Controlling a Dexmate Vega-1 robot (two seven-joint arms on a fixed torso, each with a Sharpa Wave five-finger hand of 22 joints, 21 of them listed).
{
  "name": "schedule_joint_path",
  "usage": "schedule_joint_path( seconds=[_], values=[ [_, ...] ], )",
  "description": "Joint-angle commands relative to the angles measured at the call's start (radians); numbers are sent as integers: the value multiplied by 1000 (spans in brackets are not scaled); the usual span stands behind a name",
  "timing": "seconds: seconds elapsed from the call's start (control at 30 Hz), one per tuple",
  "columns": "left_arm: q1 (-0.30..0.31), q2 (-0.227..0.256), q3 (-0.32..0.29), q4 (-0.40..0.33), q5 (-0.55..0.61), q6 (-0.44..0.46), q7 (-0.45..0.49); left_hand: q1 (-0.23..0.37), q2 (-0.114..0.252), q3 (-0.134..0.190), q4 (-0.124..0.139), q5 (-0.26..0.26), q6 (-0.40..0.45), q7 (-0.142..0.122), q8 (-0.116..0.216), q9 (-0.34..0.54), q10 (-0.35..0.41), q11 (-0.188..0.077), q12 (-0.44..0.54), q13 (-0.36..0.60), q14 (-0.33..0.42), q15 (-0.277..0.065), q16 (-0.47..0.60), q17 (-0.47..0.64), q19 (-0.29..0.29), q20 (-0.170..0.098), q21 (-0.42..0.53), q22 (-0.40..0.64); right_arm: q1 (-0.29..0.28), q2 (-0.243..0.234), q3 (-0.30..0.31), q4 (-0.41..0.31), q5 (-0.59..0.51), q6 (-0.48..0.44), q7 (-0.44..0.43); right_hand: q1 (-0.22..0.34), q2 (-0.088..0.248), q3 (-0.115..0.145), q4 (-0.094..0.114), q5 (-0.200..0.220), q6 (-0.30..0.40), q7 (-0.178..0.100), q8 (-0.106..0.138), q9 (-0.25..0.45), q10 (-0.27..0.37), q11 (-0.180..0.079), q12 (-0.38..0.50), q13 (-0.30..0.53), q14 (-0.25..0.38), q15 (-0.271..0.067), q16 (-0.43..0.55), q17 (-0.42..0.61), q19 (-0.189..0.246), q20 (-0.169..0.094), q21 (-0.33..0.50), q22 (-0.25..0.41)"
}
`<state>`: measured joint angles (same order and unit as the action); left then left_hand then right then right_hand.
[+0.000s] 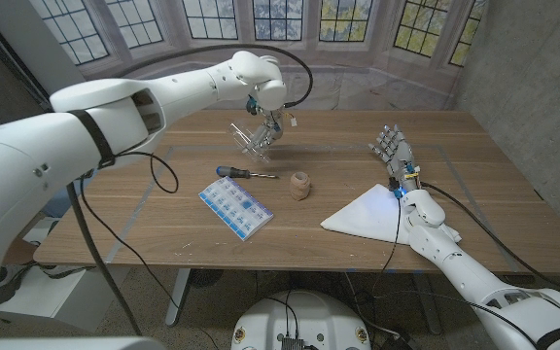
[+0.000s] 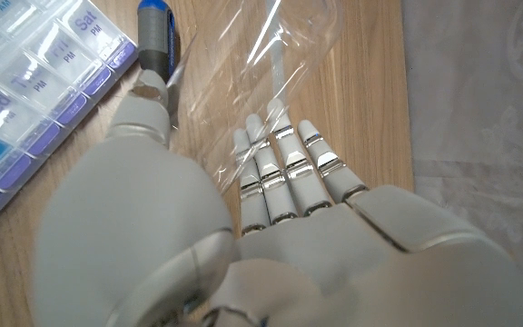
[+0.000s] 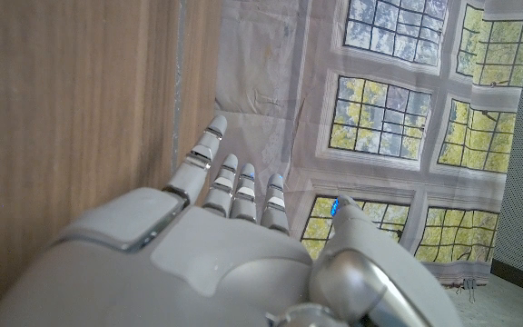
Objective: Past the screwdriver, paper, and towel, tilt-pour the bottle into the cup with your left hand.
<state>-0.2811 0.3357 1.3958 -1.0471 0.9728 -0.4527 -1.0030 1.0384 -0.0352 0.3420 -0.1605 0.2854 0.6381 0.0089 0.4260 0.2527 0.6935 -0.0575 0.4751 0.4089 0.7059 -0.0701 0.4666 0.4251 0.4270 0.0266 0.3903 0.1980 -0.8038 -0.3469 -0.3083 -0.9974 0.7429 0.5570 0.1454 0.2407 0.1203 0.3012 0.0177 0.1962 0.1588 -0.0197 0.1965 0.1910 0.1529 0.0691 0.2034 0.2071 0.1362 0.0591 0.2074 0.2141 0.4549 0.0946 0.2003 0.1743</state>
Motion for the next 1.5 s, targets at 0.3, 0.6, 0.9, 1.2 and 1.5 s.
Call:
schedule_joint_path(
  seconds=[0.3,0.6,0.9,1.2,1.5],
  values=[
    [21,7,-29,-40,29,14,-16,33,142,52,3,7,215,-1,124,5,80,-59,0,170,89,-74,6,9,6,6,9,2,-16,-13,6,-29,5,-9,-5,-7,1,9,1,-3,7,4,1,1,0,-2,2,2,9,-1,4,1,6,-2,-2,2],
    [24,12,-37,-47,38,18,-9,33,143,53,2,8,216,0,127,7,84,-63,0,175,91,-75,8,13,8,5,11,2,-16,-16,4,-34,3,-13,-5,-8,1,10,0,-3,7,5,1,1,1,-2,2,2,10,0,4,1,7,-3,-1,2],
    [21,8,-41,-38,39,16,-2,35,143,54,1,8,216,0,128,7,84,-61,-1,180,91,-75,9,17,8,5,12,2,-7,-10,1,-22,2,-12,-1,-9,1,12,-2,-3,8,5,1,1,1,-3,2,2,10,-1,4,1,6,-2,-2,2],
    [24,14,-51,-42,42,30,15,33,143,54,2,8,216,0,130,8,88,-61,-1,184,90,-74,10,21,8,5,13,2,-7,-10,-1,-26,-4,-12,-9,-10,0,13,-2,-3,8,5,1,1,2,-1,3,2,10,-1,4,1,6,-3,-2,2],
    [31,19,-72,-56,35,59,37,31,141,56,2,9,214,0,132,9,88,-61,-2,189,94,-73,9,21,10,5,14,2,-4,-11,-5,-29,-8,-18,-12,-11,0,14,-3,-3,9,5,1,1,1,-1,2,2,9,-1,4,1,6,-3,-2,2]
  ],
)
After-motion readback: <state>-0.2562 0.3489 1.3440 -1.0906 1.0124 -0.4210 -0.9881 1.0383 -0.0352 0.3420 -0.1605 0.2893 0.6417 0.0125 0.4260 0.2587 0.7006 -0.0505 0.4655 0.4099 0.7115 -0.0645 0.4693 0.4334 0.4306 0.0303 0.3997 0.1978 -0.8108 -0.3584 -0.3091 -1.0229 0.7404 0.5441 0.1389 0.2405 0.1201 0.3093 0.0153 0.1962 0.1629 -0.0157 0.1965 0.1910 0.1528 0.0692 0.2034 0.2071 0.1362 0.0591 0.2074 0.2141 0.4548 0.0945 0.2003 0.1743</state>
